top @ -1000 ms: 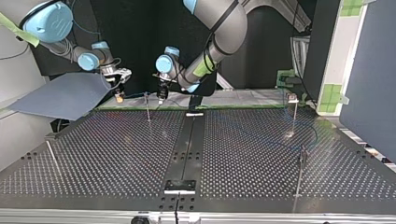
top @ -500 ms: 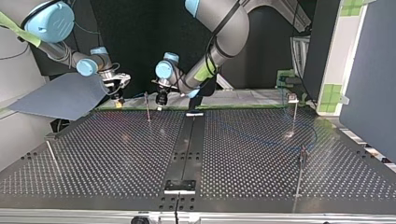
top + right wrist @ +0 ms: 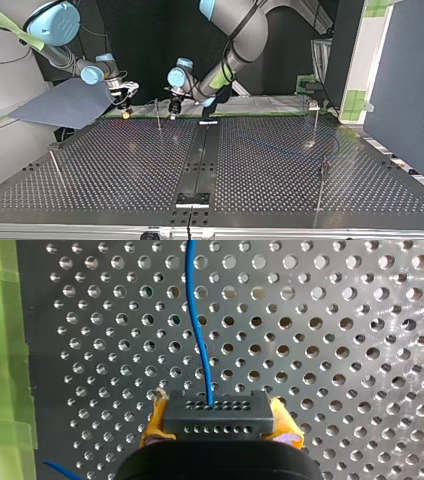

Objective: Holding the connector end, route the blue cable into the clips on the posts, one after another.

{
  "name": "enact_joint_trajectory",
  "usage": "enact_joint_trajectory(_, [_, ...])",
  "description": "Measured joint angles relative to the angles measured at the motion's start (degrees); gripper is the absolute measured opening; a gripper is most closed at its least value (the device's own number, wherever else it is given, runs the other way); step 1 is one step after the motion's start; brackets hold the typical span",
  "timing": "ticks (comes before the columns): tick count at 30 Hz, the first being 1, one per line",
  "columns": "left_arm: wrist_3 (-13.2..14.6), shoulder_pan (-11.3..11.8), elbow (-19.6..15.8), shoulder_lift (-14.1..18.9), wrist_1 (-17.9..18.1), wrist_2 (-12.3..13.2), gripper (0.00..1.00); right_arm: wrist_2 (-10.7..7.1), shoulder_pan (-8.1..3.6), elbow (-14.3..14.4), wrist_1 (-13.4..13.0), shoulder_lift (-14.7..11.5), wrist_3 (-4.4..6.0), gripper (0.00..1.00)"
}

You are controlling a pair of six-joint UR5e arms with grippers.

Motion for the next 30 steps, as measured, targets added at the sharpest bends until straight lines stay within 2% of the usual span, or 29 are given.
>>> enact_joint_trajectory(9, [0.0, 1.6, 0.7, 0.0, 0.1, 0.6, 0.0, 0.26, 0.0, -1.7, -0.8, 0.1, 1.98, 0.0])
enact_joint_trajectory(24, [1.0, 2.2, 0.9, 0.0, -0.5, 1.4, 0.0, 0.5, -0.01, -3.2, -0.6, 0.1, 2.28, 0.0])
enact_joint_trajectory(25, [1.0, 2.3, 0.8, 0.0, -0.8, 1.5, 0.05, 0.51, 0.01, -3.3, -0.5, 0.1, 2.27, 0.0])
enact_joint_trajectory(27, [1.1, 2.2, 0.8, 0.0, -1.5, 1.9, 0.05, 0.5, 0.08, -3.4, -0.3, 0.1, 2.28, 0.0])
enact_joint_trajectory(28, [1.2, 2.1, 0.8, 0.0, -1.8, 2.1, 0.1, 0.51, 0.09, -3.5, -0.3, 0.1, 2.28, 0.0])
enact_joint_trajectory(29, [1.4, 2.1, 0.8, 0.0, -2.3, 2.5, 0.1, 0.5, 0.09, -3.5, -0.2, 0.1, 2.28, 0.0])
enact_joint_trajectory(30, [1.7, 2.0, 0.8, 0.1, -2.6, 2.9, 0.2, 0.49, 0.09, -3.5, -0.1, 0.1, 2.28, 0.0])
